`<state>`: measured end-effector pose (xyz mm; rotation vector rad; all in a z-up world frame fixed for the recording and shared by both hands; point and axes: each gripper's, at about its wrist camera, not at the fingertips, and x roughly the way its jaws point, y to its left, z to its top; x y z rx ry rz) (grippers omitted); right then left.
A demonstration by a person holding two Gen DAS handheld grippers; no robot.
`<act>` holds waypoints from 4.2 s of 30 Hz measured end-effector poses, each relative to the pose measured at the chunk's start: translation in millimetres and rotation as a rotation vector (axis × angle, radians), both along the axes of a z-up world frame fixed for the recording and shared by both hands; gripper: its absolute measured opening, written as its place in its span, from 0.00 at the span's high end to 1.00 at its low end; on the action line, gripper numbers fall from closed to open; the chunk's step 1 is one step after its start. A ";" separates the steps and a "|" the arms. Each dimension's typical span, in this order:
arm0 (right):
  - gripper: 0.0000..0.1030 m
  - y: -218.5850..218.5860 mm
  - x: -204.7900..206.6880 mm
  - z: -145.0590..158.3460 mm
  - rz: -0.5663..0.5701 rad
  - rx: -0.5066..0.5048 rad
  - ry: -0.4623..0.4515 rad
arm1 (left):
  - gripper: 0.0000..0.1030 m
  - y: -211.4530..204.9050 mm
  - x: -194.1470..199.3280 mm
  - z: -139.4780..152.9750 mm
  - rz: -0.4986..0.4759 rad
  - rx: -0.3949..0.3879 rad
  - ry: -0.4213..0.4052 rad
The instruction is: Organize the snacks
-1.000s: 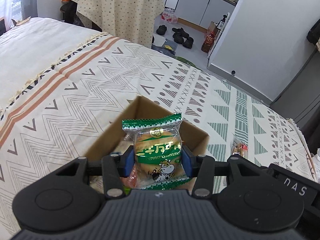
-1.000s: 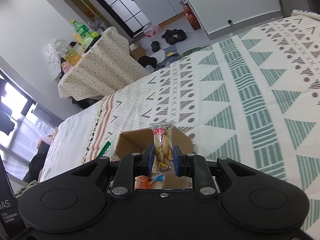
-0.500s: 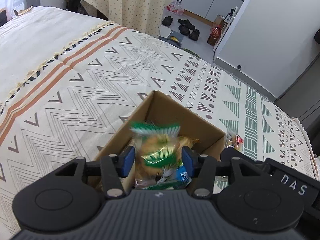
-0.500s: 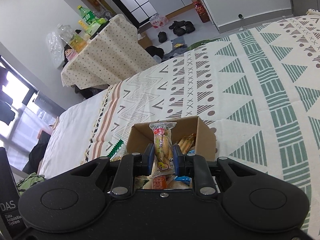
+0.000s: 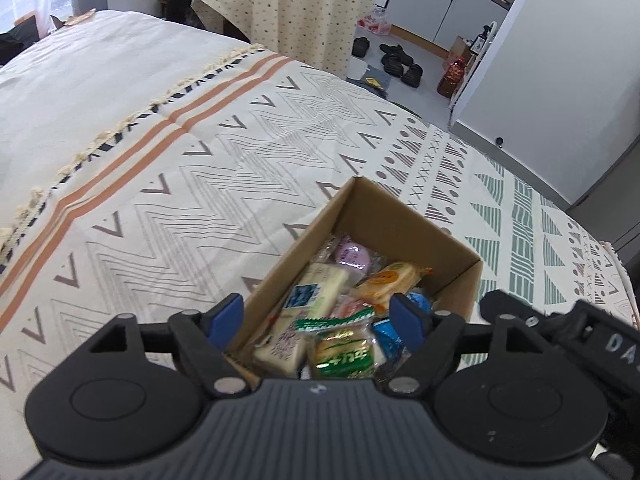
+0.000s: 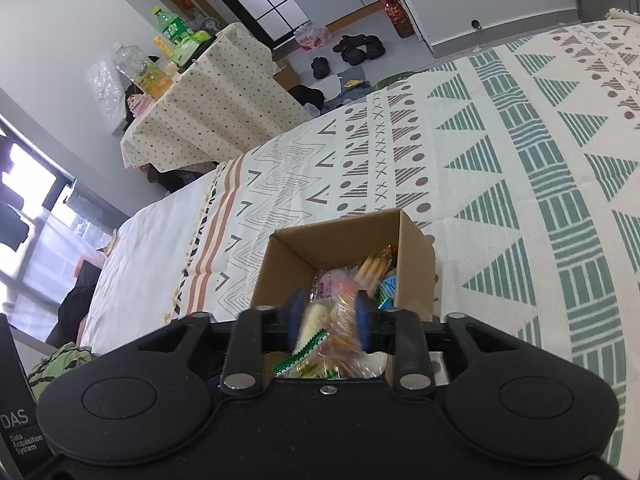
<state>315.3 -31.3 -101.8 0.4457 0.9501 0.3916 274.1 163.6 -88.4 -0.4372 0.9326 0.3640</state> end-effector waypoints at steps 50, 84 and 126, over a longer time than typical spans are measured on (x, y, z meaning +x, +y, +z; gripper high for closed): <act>0.00 -109.1 -143.4 87.5 -0.047 -0.093 -0.267 | 0.00 -68.9 -128.8 81.9 -0.172 0.118 -0.110; 0.00 -143.7 -244.0 131.1 -0.038 -0.171 -0.259 | 0.00 -75.1 -237.6 162.2 -0.370 0.194 -0.237; 0.00 -139.1 -298.5 144.6 0.049 -0.287 -0.351 | 0.00 -77.4 -285.3 152.5 -0.396 0.220 -0.252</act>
